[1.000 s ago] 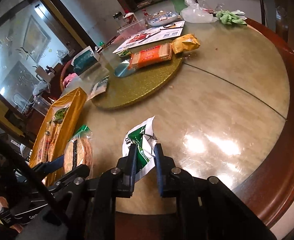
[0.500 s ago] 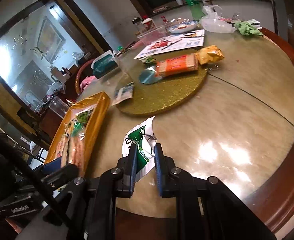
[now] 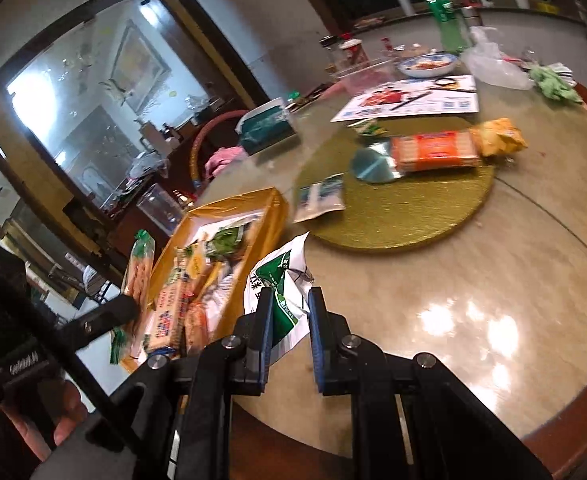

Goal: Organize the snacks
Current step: 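Carry the round cracker and sachet over the tray and open both grippers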

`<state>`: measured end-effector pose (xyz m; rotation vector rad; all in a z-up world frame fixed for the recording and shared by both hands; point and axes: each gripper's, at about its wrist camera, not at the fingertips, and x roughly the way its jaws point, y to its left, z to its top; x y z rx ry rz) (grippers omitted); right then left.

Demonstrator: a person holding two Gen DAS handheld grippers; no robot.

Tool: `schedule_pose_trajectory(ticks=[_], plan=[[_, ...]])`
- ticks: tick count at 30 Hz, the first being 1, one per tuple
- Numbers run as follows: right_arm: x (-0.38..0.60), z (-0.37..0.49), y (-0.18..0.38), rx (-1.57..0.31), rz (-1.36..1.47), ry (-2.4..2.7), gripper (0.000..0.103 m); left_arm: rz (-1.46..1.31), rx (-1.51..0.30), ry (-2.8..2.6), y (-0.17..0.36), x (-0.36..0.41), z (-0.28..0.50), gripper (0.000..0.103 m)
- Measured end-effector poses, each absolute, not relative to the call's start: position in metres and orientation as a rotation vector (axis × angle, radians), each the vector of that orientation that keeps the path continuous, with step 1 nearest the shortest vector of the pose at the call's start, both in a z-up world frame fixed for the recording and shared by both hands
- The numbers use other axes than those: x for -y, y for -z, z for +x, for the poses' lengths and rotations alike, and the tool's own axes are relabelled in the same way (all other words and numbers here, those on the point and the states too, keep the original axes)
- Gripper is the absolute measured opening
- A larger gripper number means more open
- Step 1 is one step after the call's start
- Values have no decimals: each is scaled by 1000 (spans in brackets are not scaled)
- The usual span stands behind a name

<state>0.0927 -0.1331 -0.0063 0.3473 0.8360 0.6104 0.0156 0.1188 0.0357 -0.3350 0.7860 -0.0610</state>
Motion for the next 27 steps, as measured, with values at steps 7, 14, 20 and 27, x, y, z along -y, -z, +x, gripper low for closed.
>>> schedule_pose_trajectory(ticks=[7, 14, 20, 27], plan=[[88, 116, 5, -860, 326, -688, 15, -328, -786, -17, -35, -164, 30, 76], [41, 154, 0, -866, 305, -696, 15, -296, -817, -73, -33, -210, 76, 76], [4, 199, 3, -877, 259, -670, 15, -303, -865, -92, -17, -239, 122, 76], [-24, 230, 23, -924, 248, -623, 15, -284, -964, -93, 14, -247, 165, 76]])
